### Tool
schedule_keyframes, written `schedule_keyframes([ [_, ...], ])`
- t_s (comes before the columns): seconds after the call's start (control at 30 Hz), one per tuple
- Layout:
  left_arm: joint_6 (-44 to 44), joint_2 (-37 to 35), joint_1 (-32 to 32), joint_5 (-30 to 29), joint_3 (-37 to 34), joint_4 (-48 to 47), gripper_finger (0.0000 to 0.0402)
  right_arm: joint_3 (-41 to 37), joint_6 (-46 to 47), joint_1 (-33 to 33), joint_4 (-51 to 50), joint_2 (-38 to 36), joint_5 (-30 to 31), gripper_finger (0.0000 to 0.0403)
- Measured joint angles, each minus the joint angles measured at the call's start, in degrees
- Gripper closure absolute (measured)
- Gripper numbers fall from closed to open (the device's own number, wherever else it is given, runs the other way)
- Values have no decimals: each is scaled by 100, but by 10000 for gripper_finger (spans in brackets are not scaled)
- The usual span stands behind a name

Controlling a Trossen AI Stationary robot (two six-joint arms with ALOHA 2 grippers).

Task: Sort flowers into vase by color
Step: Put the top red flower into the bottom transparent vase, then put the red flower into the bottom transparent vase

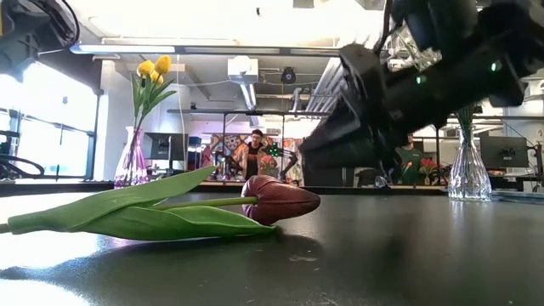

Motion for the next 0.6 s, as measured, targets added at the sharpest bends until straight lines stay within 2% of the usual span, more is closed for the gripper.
schedule_keyframes([
  [0.13, 15, -200, -126, -1014, 0, 158, 239, 274, -596, 217, -3, -2, 212, 269],
  [0.3, 626, -694, 122, -1026, 4, 533, 212, 557, -1081, 350, -79, -2, 447, 269],
  [0.43, 1462, -1182, 709, -1016, 4, 676, 211, 658, -1240, 350, -204, -4, 300, 269],
  [0.6, 1936, -1825, 1458, -1042, 7, 505, 211, 658, -1192, 363, -414, -107, 153, 269],
])
